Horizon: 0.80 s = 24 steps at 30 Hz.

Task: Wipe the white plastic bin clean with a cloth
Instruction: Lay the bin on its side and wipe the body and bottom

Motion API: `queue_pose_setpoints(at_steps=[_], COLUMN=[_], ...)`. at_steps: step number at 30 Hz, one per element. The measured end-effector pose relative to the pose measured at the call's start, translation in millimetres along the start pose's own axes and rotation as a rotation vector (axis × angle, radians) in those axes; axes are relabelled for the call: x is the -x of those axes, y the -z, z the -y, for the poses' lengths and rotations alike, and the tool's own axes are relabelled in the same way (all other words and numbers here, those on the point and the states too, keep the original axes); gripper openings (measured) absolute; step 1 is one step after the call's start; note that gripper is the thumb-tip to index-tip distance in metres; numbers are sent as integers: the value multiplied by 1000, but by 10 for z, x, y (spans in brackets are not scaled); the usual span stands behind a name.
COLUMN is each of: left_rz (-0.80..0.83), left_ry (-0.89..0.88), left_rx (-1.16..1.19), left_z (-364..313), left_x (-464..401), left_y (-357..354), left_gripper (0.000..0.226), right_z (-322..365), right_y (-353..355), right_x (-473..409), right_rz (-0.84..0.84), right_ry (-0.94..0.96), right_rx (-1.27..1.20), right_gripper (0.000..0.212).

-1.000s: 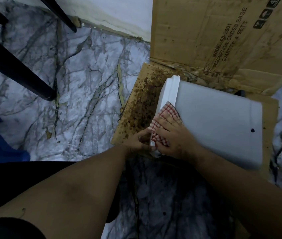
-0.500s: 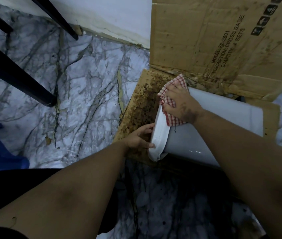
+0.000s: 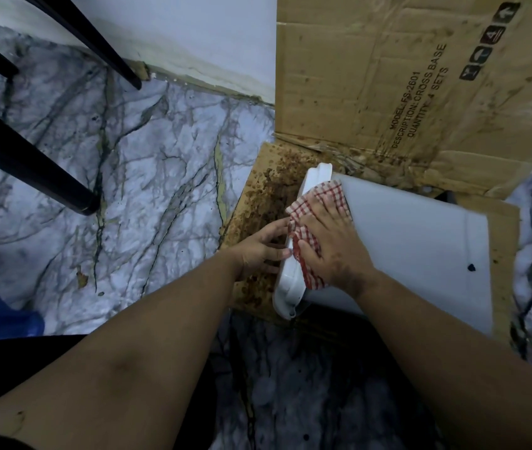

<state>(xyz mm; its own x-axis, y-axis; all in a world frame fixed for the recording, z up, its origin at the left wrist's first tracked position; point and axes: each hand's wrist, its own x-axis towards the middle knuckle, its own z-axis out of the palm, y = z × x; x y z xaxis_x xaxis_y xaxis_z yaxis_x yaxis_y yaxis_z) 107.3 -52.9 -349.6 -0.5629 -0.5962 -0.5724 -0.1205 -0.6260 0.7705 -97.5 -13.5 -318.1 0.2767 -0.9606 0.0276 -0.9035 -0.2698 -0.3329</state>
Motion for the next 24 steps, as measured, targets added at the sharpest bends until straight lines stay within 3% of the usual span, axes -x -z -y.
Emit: queue_pose_setpoints(at_steps=[10, 15, 18, 21, 24], left_rz=[58, -187, -298, -259, -197], left_ry=[15, -27, -114, -140, -149], left_rx=[44, 180, 102, 40, -3], left_z=[-93, -155, -150, -204, -242], left_x=[42, 72, 86, 137, 176], left_y=[4, -10, -7, -83, -214], left_gripper=[74, 45, 31, 39, 50], right_z=[363, 373, 295, 229, 83], right_y=[-159, -90, -27, 70, 200], right_x=[629, 552, 324, 149, 274], right_rz=[96, 78, 78, 77, -70], right_ry=[47, -4, -26, -91, -236], right_rx=[101, 50, 58, -93, -238], right_gripper=[62, 65, 65, 64, 61])
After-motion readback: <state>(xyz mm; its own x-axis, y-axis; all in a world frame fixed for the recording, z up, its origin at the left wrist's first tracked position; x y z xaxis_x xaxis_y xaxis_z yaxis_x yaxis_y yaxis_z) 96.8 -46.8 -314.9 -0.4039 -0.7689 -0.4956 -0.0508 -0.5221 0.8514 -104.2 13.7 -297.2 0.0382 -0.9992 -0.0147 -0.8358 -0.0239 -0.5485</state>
